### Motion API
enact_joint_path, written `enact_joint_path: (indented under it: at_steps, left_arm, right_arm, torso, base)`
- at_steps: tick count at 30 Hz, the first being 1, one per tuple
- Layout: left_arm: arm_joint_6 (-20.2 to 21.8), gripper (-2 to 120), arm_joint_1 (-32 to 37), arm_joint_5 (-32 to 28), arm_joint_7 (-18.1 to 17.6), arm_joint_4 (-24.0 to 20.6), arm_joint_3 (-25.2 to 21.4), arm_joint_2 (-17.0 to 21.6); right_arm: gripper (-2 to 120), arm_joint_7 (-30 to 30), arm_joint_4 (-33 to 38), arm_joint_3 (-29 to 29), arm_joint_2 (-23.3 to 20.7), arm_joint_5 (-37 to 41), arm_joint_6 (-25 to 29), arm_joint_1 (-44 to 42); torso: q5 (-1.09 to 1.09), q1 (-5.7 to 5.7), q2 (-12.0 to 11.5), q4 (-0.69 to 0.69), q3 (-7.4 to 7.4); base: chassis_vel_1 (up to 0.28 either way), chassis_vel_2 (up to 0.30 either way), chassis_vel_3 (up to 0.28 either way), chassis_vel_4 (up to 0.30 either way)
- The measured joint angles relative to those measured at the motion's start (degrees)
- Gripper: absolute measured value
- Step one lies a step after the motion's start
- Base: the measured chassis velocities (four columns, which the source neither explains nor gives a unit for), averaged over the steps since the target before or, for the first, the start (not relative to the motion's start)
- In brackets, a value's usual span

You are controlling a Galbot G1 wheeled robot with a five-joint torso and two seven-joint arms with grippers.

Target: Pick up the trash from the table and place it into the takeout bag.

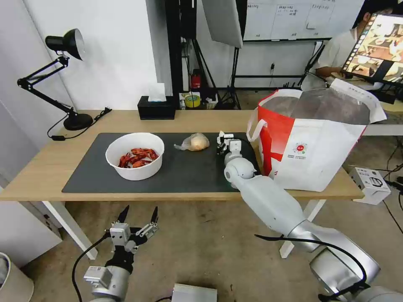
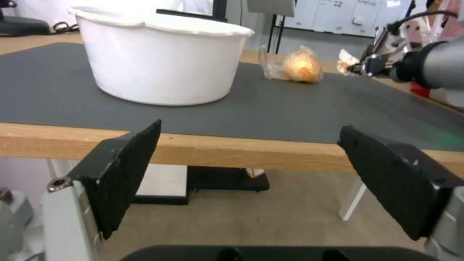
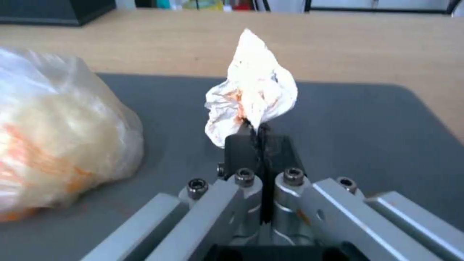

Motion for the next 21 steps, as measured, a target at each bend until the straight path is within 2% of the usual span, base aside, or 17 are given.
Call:
enact_joint_path:
  at_steps: [5, 8, 13, 16, 17, 20, 21]
  left_arm:
    - [0.0, 100, 0.2, 0.0, 0.0, 0.0, -0.1, 0.0]
    - [0.0, 100, 0.3, 0.0, -0.1, 0.0, -0.2, -0.1]
    - [0.0, 100, 0.5, -0.1, -0.2, 0.0, -0.6, 0.0]
    - [0.0, 100, 0.6, -0.6, -0.3, -0.3, -1.1, 0.6]
    - [0.0, 100, 0.6, -0.6, -0.3, -0.3, -1.1, 0.6]
    - [0.0, 100, 0.5, -1.5, -0.4, -0.4, -2.1, 1.4]
    - [0.0, 100, 0.5, -1.5, -0.4, -0.4, -2.1, 1.4]
  right_arm:
    - [0, -0.1, 5.5, -0.6, -2.6, 0.9, 0.4, -1.7]
    - [0, -0.6, 12.8, -1.0, -6.0, 1.6, 0.9, -4.7]
    - [0, -2.0, 19.6, -0.9, -9.7, 1.9, 2.6, -8.7]
    - [0, -3.2, 25.9, 0.0, -13.7, 2.1, 4.6, -13.2]
    - [0, -3.2, 25.9, 0.0, -13.7, 2.1, 4.6, -13.2]
    - [0, -5.8, 32.6, 2.8, -18.2, 0.6, 7.6, -19.9]
    - [0, -5.8, 32.6, 2.8, -18.2, 0.6, 7.6, -19.9]
  torso:
    - [0.01, 0.00, 0.0, 0.00, 0.00]
    - [0.01, 0.00, 0.0, 0.00, 0.00]
    - [0.01, 0.00, 0.0, 0.01, 0.00]
    - [0.01, -0.01, 0.0, 0.01, 0.00]
    - [0.01, -0.01, 0.0, 0.01, 0.00]
    - [0.01, -0.01, 0.0, -0.01, 0.00]
    - [0.01, -0.01, 0.0, -0.01, 0.00]
  base:
    - [0.000, 0.000, 0.000, 0.000]
    - [0.000, 0.000, 0.000, 0.000]
    - [0.000, 0.000, 0.000, 0.000]
    - [0.000, 0.000, 0.000, 0.000]
    - [0.000, 0.000, 0.000, 0.000]
    - [0.000, 0.000, 0.000, 0.000]
    - [0.000, 0.000, 0.000, 0.000]
